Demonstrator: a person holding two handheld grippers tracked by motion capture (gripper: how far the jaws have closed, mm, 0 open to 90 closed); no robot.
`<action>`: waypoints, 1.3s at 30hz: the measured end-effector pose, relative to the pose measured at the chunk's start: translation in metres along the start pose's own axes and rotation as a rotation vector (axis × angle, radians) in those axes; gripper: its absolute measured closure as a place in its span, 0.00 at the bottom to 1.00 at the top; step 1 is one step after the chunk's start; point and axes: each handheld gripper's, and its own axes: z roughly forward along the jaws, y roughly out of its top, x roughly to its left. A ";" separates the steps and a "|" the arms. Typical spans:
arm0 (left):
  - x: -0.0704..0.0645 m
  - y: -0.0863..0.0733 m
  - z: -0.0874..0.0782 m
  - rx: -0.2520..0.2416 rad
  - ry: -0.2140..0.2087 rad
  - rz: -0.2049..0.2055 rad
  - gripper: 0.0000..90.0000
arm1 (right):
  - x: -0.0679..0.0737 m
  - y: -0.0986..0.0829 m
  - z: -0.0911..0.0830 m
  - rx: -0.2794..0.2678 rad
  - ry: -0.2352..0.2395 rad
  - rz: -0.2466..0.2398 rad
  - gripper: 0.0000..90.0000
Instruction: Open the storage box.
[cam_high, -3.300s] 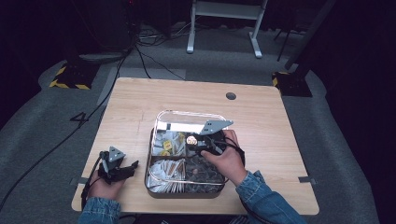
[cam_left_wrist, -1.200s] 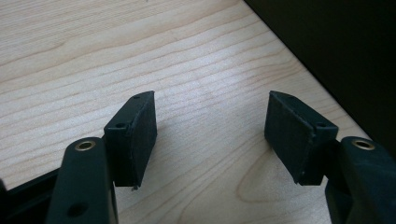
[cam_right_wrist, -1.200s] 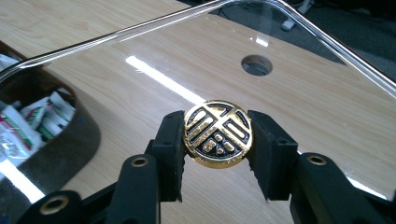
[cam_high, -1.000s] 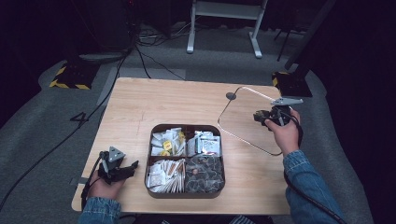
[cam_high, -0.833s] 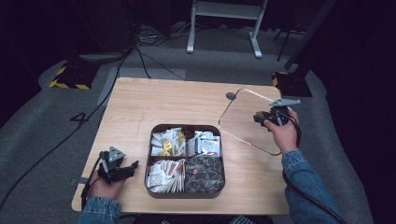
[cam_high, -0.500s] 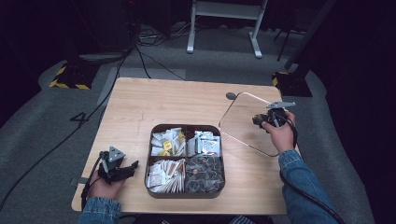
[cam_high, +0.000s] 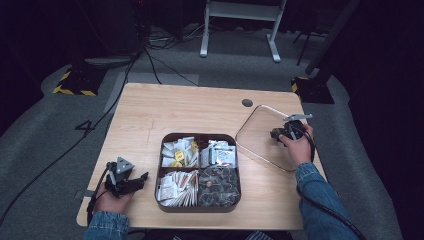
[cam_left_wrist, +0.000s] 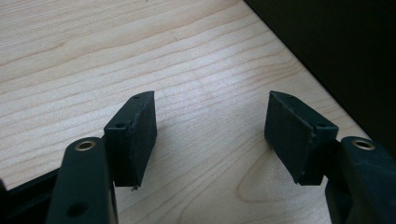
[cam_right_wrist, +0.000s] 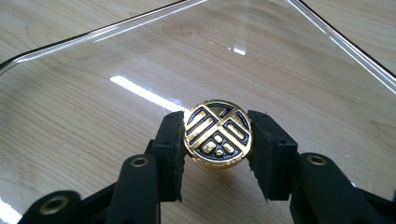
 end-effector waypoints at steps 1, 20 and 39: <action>0.000 0.000 0.000 0.000 0.000 0.000 0.39 | 0.000 -0.001 0.001 0.001 -0.004 -0.001 0.65; 0.000 0.000 0.000 0.000 0.000 -0.001 0.39 | -0.006 -0.012 0.009 0.014 -0.015 0.003 0.64; 0.000 0.000 0.000 0.000 -0.003 0.000 0.38 | -0.001 0.002 -0.015 -0.109 0.011 0.024 0.53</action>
